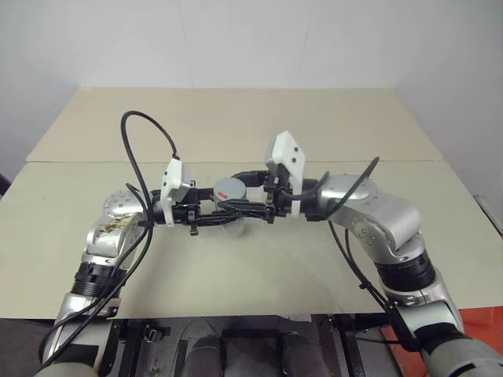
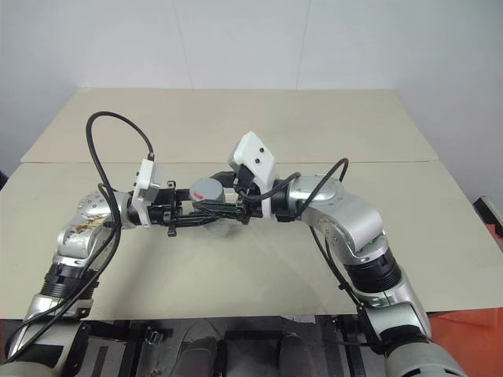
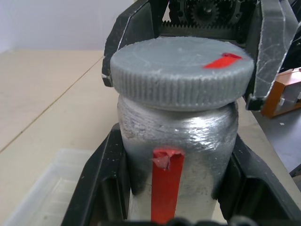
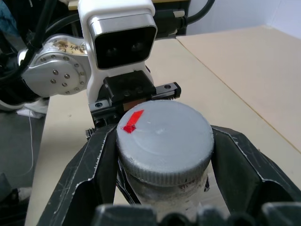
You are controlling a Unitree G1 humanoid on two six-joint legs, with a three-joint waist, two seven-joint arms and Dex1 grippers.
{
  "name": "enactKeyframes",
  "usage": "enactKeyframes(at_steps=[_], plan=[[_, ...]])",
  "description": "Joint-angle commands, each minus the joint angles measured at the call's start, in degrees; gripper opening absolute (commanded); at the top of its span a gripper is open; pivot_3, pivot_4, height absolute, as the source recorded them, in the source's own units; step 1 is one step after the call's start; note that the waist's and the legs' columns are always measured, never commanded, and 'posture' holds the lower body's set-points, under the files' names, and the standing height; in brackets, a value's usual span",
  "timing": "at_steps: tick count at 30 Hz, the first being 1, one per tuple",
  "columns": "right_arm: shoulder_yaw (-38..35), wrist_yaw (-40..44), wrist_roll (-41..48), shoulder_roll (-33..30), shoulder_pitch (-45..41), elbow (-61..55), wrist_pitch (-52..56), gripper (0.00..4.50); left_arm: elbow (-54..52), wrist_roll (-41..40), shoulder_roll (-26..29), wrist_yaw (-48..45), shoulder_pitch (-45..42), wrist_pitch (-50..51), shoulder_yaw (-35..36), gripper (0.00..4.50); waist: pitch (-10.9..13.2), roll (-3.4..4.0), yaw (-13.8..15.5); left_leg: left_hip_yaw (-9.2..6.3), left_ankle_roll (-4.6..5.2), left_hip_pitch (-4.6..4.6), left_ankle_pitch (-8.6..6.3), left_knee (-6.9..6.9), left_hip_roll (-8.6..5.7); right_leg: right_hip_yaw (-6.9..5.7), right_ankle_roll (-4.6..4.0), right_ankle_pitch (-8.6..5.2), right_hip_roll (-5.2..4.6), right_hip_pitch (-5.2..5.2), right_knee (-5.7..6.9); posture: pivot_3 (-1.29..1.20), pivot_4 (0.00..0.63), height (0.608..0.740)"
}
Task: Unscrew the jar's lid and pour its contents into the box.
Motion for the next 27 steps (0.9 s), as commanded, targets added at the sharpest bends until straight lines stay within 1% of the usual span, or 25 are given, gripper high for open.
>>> enactKeyframes(at_steps=[1, 4, 5, 7, 9, 10, 18, 27], plan=[[-1.79, -1.09, -2.00, -0.37, 0.09, -0.12, -1.55, 2.77, -2.53, -1.45, 0.77, -0.66, -0.21, -0.06, 1.70, 1.97, 0.00, 0.00, 0.00, 0.00, 0.00, 0.00, 0.00, 0.00, 0.00, 0.00, 0.00, 0.00, 0.00, 0.00, 0.00, 0.00, 0.150, 0.740], [-2.10, -0.41, -1.45, -0.59, 0.29, -0.65, -1.24, 2.77, -2.59, -1.35, 0.75, -0.69, -0.24, -0.05, 1.68, 1.97, 0.00, 0.00, 0.02, 0.00, 0.00, 0.00, 0.00, 0.00, 0.00, 0.00, 0.00, 0.00, 0.00, 0.00, 0.00, 0.00, 0.150, 0.740], [-2.14, -0.25, -1.33, -0.67, 0.31, -0.77, -1.18, 3.33, -2.60, -1.33, 0.74, -0.71, -0.27, -0.05, 1.66, 1.97, 0.00, 0.00, 0.02, 0.00, 0.00, 0.00, 0.00, 0.00, 0.00, 0.00, 0.00, 0.00, 0.00, 0.00, 0.00, 0.00, 0.150, 0.740], [-2.11, 0.20, -1.13, -0.91, 0.27, -1.00, -1.00, 3.71, -2.54, -1.32, 0.62, -0.73, -0.43, -0.07, 1.61, 1.97, 0.00, 0.00, 0.04, 0.00, 0.00, 0.00, 0.00, 0.00, 0.00, 0.00, 0.00, 0.00, 0.00, 0.00, 0.00, 0.00, 0.150, 0.740], [-2.01, 0.42, -1.19, -1.00, 0.20, -1.08, -0.88, 4.37, -2.43, -1.31, 0.56, -0.84, -0.53, -0.14, 1.60, 1.97, 0.00, 0.00, 0.02, 0.00, 0.00, 0.00, 0.00, 0.00, 0.00, 0.00, 0.00, 0.00, 0.00, 0.01, -0.01, 0.00, 0.150, 0.740], [-1.94, 0.60, -1.25, -1.04, 0.17, -1.12, -0.90, 4.48, -2.34, -1.28, 0.55, -0.92, -0.57, -0.18, 1.62, 1.97, 0.00, 0.00, 0.01, 0.00, 0.00, 0.00, 0.00, 0.00, 0.00, 0.00, 0.00, 0.00, 0.00, 0.00, 0.00, 0.00, 0.150, 0.740], [-2.21, 0.97, -1.08, -1.22, 0.08, -1.61, -0.54, 4.48, -1.97, -1.06, 0.80, -1.10, -0.64, -0.29, 1.80, 1.97, 0.00, 0.00, 0.01, 0.00, 0.00, 0.00, 0.00, 0.00, 0.00, 0.00, 0.00, 0.00, 0.00, 0.00, 0.00, 0.00, 0.150, 0.740], [-3.77, 0.79, 1.14, -1.34, -0.62, -4.64, 1.57, 4.48, -1.40, -0.76, 0.66, -1.06, -0.66, -0.57, 1.51, 1.97, 0.00, 0.00, 0.02, 0.00, 0.00, 0.01, 0.00, 0.00, 0.00, 0.00, 0.00, 0.00, 0.00, 0.01, 0.00, 0.00, 0.150, 0.740]])
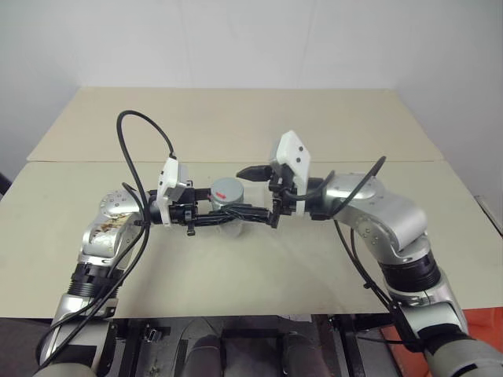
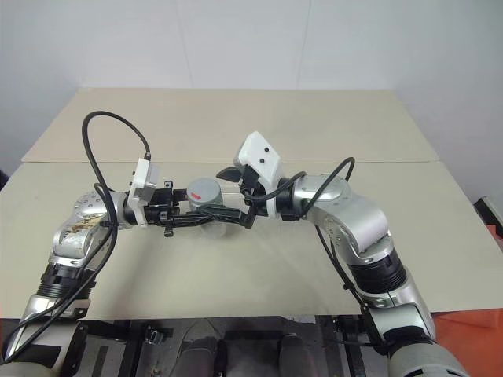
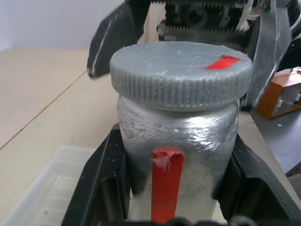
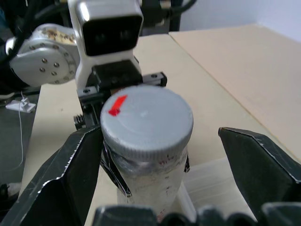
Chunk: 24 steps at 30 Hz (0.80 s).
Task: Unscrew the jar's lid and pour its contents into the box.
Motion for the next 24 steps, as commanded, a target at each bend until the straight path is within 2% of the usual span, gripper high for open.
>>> enactKeyframes(at_steps=[1, 24], plan=[[-1.63, -0.27, 1.09, 0.31, -1.12, -2.46, 0.72, 4.48, -1.04, -0.20, 0.08, -0.22, -0.77, -1.00, 0.81, 1.97, 0.00, 0.00, 0.00, 0.00, 0.00, 0.00, 0.00, 0.00, 0.00, 0.00, 0.00, 0.00, 0.00, 0.00, 0.00, 0.00, 0.150, 0.740], [-1.53, -0.30, 0.67, 2.90, -2.45, -0.09, 1.11, 4.48, -1.34, -0.14, 0.28, -0.06, -0.35, -1.12, 1.00, 1.97, 0.00, 0.00, -0.01, 0.00, 0.00, 0.00, 0.00, 0.00, 0.00, 0.00, 0.00, 0.00, 0.00, 0.00, 0.00, 0.00, 0.150, 0.740]])
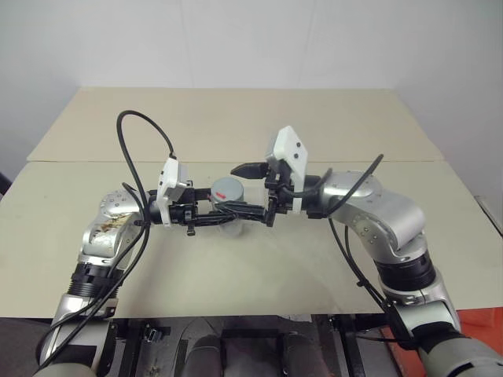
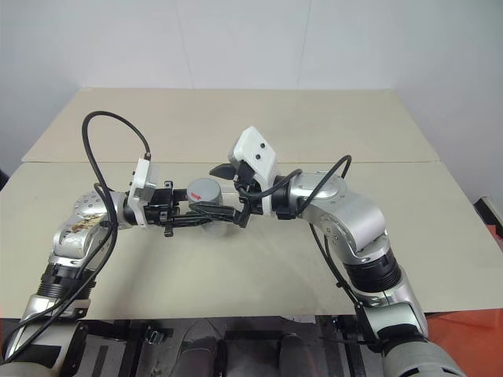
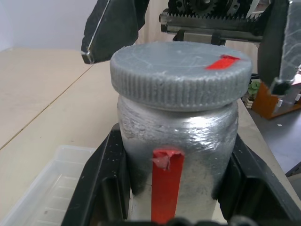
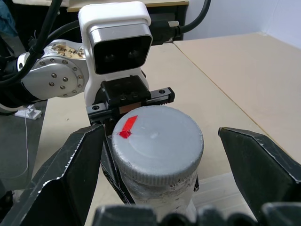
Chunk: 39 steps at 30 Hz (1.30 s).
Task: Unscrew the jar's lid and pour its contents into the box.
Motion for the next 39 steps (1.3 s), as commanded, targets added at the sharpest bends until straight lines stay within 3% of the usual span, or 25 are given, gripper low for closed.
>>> enactKeyframes(at_steps=[1, 4, 8, 16, 28, 39], plan=[[-1.46, 0.14, 0.76, 0.44, -1.62, -0.66, -0.01, 4.48, -1.37, -0.16, 0.28, -0.06, -0.32, -1.08, 1.00, 1.97, 0.00, 0.00, 0.00, 0.00, 0.00, 0.00, 0.00, 0.00, 0.00, 0.00, 0.00, 0.00, 0.00, 0.00, 0.00, 0.00, 0.150, 0.740], [-1.49, 0.23, 0.85, 0.55, -1.68, -0.55, 0.18, 3.93, -1.46, -0.17, 0.33, -0.04, -0.26, -1.09, 1.04, 1.97, 0.00, 0.00, 0.00, 0.00, 0.00, 0.00, 0.00, 0.00, 0.00, 0.00, 0.00, 0.00, 0.00, 0.00, 0.00, 0.00, 0.150, 0.740], [-1.55, 0.16, 0.73, 0.84, -1.75, -0.25, 0.25, 2.79, -1.53, -0.14, 0.50, -0.07, -0.16, -1.13, 1.11, 1.97, 0.00, 0.00, 0.00, 0.00, 0.00, 0.00, 0.00, 0.00, 0.00, 0.00, 0.00, 0.00, 0.00, 0.00, 0.00, 0.00, 0.150, 0.740], [-2.40, -0.14, 0.42, 0.79, -2.50, 0.12, 0.03, 2.79, -1.88, -0.06, 0.82, 0.01, 0.61, -1.10, 1.07, 1.97, 0.00, 0.00, 0.00, 0.00, 0.00, 0.00, 0.00, 0.00, 0.00, 0.00, 0.00, 0.00, 0.00, 0.00, 0.00, 0.00, 0.150, 0.740], [-8.88, -0.25, 0.13, -4.18, -4.54, 0.98, -1.38, 2.79, -1.72, 0.53, 1.67, -0.72, 2.52, -0.84, 0.79, 1.97, 0.01, 0.01, 0.06, 0.01, 0.00, 0.00, 0.00, -0.01, 0.00, 0.00, 0.00, 0.00, -0.01, 0.00, -0.01, 0.00, 0.150, 0.740], [-9.59, -7.49, -10.45, -9.68, 15.89, 3.93, -6.17, 2.79, -0.68, 0.04, 2.27, 3.26, 0.14, -1.13, 5.53, 1.97, 0.01, 0.01, 0.03, 0.03, 0.00, 0.00, 0.00, 0.00, -0.02, 0.02, 0.00, 0.00, -0.02, 0.02, -0.05, 0.00, 0.150, 0.740]])
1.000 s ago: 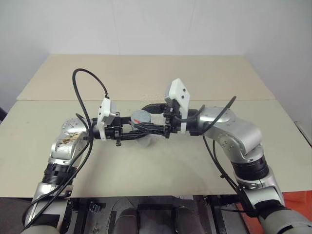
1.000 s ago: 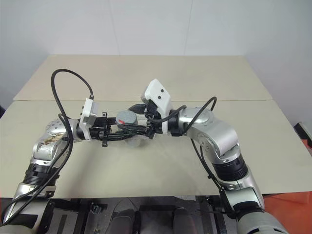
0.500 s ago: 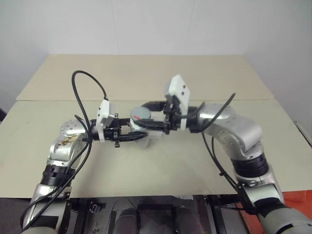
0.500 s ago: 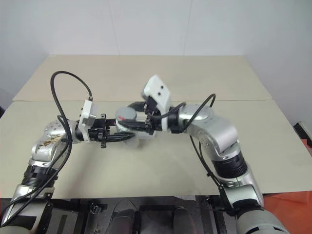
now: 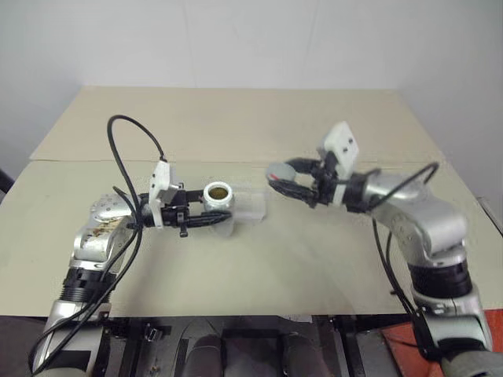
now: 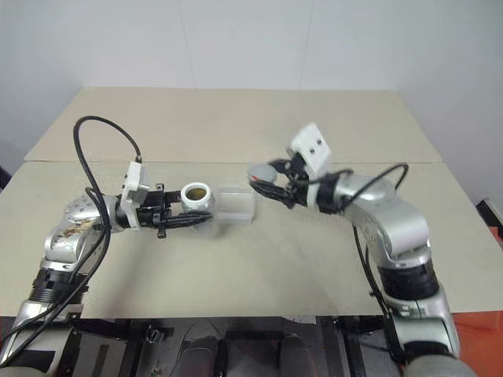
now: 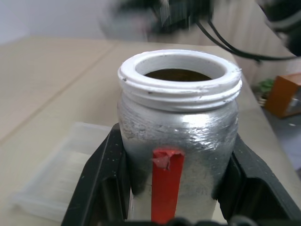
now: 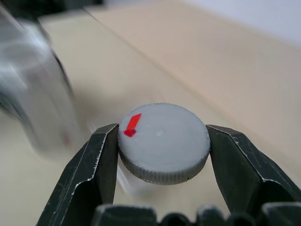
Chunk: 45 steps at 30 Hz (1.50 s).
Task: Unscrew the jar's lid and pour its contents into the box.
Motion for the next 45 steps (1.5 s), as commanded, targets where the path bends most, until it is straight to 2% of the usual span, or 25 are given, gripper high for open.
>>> enactKeyframes(at_steps=[1, 5, 7, 10, 11, 14, 17, 23, 28, 31, 35, 38, 39, 41, 42, 43, 45], plan=[[-0.44, -1.84, -3.44, -0.66, 2.50, 0.31, -4.02, 2.79, -0.93, -0.80, 0.71, 0.97, -1.26, -0.79, 2.23, 1.97, 0.00, 0.00, -0.21, 0.01, 0.00, 0.01, 0.00, 0.00, 0.00, 0.01, 0.00, 0.00, 0.00, 0.00, 0.00, 0.00, 0.150, 0.740], [0.77, -3.41, -7.30, 0.40, 6.11, 4.38, -7.64, 2.79, -1.23, -0.69, 0.92, 1.31, -0.96, -0.64, 2.46, 1.97, 0.00, 0.00, -0.32, 0.01, 0.00, 0.02, 0.00, -0.02, 0.01, 0.03, 0.00, 0.00, 0.02, -0.01, -0.02, 0.00, 0.150, 0.740], [0.98, -2.65, -8.17, 0.02, 6.88, 5.06, -8.78, 3.54, -1.50, -0.72, 0.91, 1.41, -0.89, -0.49, 2.48, 1.97, 0.00, 0.00, -0.26, 0.01, 0.00, 0.02, 0.00, -0.02, 0.01, 0.02, 0.00, 0.00, 0.02, 0.00, -0.02, 0.00, 0.150, 0.740], [0.86, 0.05, -8.14, -1.69, 7.73, 4.26, -9.66, 4.31, -1.50, -0.62, 0.89, 1.56, -0.94, -0.57, 2.38, 1.97, 0.00, 0.00, -0.14, 0.01, 0.00, 0.02, 0.00, -0.02, 0.01, 0.02, 0.01, 0.00, 0.02, 0.00, -0.03, 0.00, 0.150, 0.740], [0.70, 1.74, -7.86, -2.90, 8.01, 3.62, -9.88, 4.41, -1.32, -0.55, 0.88, 1.57, -1.04, -0.71, 2.40, 1.97, 0.00, 0.00, -0.12, 0.01, 0.00, 0.01, 0.00, -0.01, 0.01, 0.02, 0.01, 0.00, 0.02, 0.00, -0.03, 0.00, 0.150, 0.740], [0.42, 8.40, -6.87, -7.86, 8.95, 1.35, -11.45, 4.41, -0.69, -0.13, 0.84, 1.81, -1.37, -1.58, 2.60, 1.97, 0.01, 0.00, 0.05, 0.01, 0.00, 0.01, 0.00, -0.01, 0.00, 0.02, 0.01, 0.00, 0.01, 0.02, -0.05, 0.00, 0.150, 0.740], [-2.50, 16.27, -2.01, -12.51, 9.16, -1.85, -11.87, 4.41, -0.01, 0.13, 0.63, 3.20, -1.99, -2.44, 3.36, 1.97, 0.01, -0.02, 0.07, 0.00, 0.00, 0.03, 0.00, -0.01, 0.01, 0.01, 0.01, 0.00, 0.01, 0.04, -0.06, 0.00, 0.150, 0.740], [-6.60, 23.61, 5.16, -15.39, 7.37, -3.84, -11.22, 4.41, 1.29, 0.55, 0.42, 5.29, -2.96, -3.90, 3.58, 1.97, 0.02, -0.03, -0.09, -0.01, 0.00, 0.14, 0.00, -0.01, 0.01, 0.02, 0.01, -0.01, 0.02, 0.13, -0.05, 0.00, 0.150, 0.740], [-6.31, 25.04, 8.09, -15.40, 3.82, -3.97, -8.32, 4.41, 7.27, 6.89, -3.66, 20.38, -9.60, -5.68, 4.19, 1.97, 0.04, -0.07, 0.32, -0.02, 0.00, 0.11, 0.00, 0.00, -0.01, 0.01, 0.02, 0.00, 0.01, 0.13, -0.04, 0.00, 0.150, 0.740], [-6.33, 27.68, 12.46, -16.86, 0.58, -3.22, -3.15, 4.41, 16.31, 17.47, -4.55, 31.12, -17.12, -14.15, 1.67, 1.97, 0.06, -0.09, 0.66, -0.03, 0.00, 0.10, 0.00, 0.06, -0.03, 0.01, 0.04, 0.02, 0.01, 0.15, -0.05, 0.00, 0.150, 0.740], [-5.16, 28.28, 12.34, -17.93, -1.87, -1.73, -2.01, 4.41, 31.00, 43.68, 2.63, 42.93, -24.20, -46.09, -11.64, 1.97, 0.06, -0.10, 0.97, 0.01, 0.02, 0.06, -0.01, 0.02, -0.06, 0.02, 0.02, 0.04, 0.00, 0.12, -0.16, 0.00, 0.150, 0.740], [-4.55, 27.97, 11.66, -18.20, -2.81, -0.88, -1.87, 4.41, 37.72, 58.99, 5.55, 53.57, -30.07, -60.42, -20.38, 1.97, 0.07, -0.10, 1.30, 0.08, 0.01, 0.06, -0.01, -0.02, -0.05, 0.04, 0.02, 0.03, -0.01, 0.09, -0.15, 0.00, 0.150, 0.740], [-4.56, 27.96, 11.64, -18.24, -2.89, -0.78, -1.91, 4.41, 39.06, 63.42, 5.85, 57.55, -31.67, -63.18, -22.64, 1.97, 0.08, -0.11, 1.36, 0.10, 0.01, 0.05, -0.01, -0.02, -0.05, 0.04, 0.02, 0.03, -0.02, 0.08, -0.15, 0.00, 0.150, 0.740], [-4.53, 27.89, 11.52, -18.20, -3.20, -0.40, -2.00, 4.41, 38.95, 82.17, 7.35, 73.05, -36.46, -62.95, -32.83, 1.97, 0.11, -0.16, 1.85, 0.10, 0.00, 0.02, 0.00, 0.00, -0.05, 0.02, 0.04, 0.04, -0.03, 0.07, -0.11, 0.00, 0.150, 0.740], [-4.45, 27.89, 11.44, -18.14, -3.34, -0.20, -2.06, 4.41, 39.63, 88.32, 7.56, 78.66, -38.32, -62.19, -36.58, 1.97, 0.11, -0.17, 2.10, 0.09, 0.00, 0.00, 0.00, 0.04, -0.06, 0.00, 0.06, 0.05, -0.03, 0.08, -0.10, 0.00, 0.150, 0.740], [-4.29, 27.86, 11.33, -18.01, -3.56, 0.05, -2.11, 4.41, 39.89, 93.88, 7.08, 84.34, -40.12, -61.34, -40.34, 1.97, 0.11, -0.17, 2.18, 0.09, 0.00, -0.04, 0.00, 0.07, -0.08, 0.00, 0.10, 0.07, -0.03, 0.08, -0.11, 0.00, 0.150, 0.740], [-3.96, 27.67, 11.13, -17.70, -3.98, 0.47, -2.16, 4.41, 41.34, 99.07, 4.51, 89.82, -42.19, -58.79, -44.57, 1.97, 0.11, -0.17, 2.20, 0.11, 0.00, -0.09, -0.01, 0.09, -0.08, 0.01, 0.14, 0.09, -0.04, 0.07, -0.09, 0.00, 0.150, 0.740]])
